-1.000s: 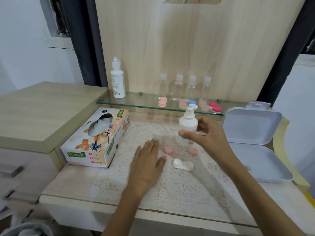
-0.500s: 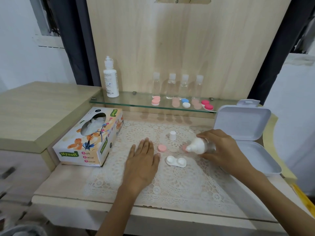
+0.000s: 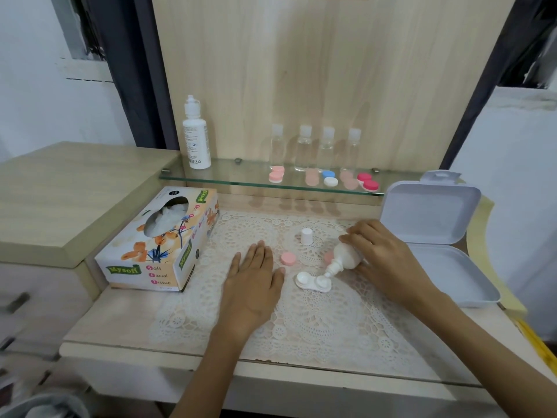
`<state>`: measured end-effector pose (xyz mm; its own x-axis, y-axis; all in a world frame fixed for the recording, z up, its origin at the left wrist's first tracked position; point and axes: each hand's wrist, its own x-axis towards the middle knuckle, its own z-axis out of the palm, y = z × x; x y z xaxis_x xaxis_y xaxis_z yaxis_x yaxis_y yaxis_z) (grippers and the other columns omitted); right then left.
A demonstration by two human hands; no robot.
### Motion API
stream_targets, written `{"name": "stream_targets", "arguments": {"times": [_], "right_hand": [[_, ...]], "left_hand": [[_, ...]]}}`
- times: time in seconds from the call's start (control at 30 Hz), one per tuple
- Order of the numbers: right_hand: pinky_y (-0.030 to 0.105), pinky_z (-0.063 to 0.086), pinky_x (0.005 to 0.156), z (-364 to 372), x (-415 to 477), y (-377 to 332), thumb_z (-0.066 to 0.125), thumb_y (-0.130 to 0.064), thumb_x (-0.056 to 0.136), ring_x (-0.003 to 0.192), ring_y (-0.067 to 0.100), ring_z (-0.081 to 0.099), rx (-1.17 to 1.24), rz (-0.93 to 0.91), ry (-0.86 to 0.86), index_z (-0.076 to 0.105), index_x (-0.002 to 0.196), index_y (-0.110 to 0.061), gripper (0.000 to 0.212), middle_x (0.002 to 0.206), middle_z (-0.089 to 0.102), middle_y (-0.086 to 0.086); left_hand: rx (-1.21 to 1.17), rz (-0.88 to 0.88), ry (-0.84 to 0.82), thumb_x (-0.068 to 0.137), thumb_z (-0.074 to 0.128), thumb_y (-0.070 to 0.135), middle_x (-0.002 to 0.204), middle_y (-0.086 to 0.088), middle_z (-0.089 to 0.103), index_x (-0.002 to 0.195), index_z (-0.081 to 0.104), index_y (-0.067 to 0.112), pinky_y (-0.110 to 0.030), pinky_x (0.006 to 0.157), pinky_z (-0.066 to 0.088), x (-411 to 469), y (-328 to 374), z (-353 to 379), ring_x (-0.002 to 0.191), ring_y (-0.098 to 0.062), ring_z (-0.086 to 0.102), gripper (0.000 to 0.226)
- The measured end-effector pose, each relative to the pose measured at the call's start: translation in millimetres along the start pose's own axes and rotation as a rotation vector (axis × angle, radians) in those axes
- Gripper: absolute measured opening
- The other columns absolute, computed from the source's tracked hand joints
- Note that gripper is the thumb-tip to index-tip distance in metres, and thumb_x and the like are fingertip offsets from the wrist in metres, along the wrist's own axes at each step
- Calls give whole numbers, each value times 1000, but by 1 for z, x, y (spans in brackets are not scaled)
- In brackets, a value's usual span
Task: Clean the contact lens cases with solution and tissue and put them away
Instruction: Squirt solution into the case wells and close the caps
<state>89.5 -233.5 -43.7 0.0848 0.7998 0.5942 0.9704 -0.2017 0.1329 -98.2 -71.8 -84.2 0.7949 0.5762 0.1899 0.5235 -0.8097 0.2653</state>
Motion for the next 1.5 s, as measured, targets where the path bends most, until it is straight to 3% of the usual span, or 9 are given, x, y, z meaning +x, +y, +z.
{"name": "stream_targets", "arguments": {"times": [0.23,0.67,1.17,1.5], "right_hand": [[39,50,75,3,1,1,86,2,53,97,29,58,-86,-47,43,68,102,-6,53,102,66,9],[34,39,80,2,4,2,84,4,58,95,26,51,-131,-104,118,69,97,-5,43,95,67,8],[37,43,75,2,6,4,79,12,54,90,26,51,-127,-98,149,70,91,-5,42,88,66,6],[38,46,70,3,4,4,85,6,52,88,29,56,-46,-5,94,69,94,-5,46,91,65,7]], "left_hand": [[0,-4,-4,101,14,42,158,2,-3,149,4,15,-30,117,-9,1,1,0,144,-8,-6,57],[-19,-9,-11,101,15,42,158,2,-4,150,4,16,-31,117,-8,0,0,-1,143,-7,-7,57],[8,-5,-25,101,14,42,158,1,-3,150,4,15,-32,117,-7,1,0,-2,144,-8,-6,57],[-6,-5,-17,101,15,42,158,1,-3,150,4,15,-31,117,-8,0,0,-2,144,-8,-6,57]]}}
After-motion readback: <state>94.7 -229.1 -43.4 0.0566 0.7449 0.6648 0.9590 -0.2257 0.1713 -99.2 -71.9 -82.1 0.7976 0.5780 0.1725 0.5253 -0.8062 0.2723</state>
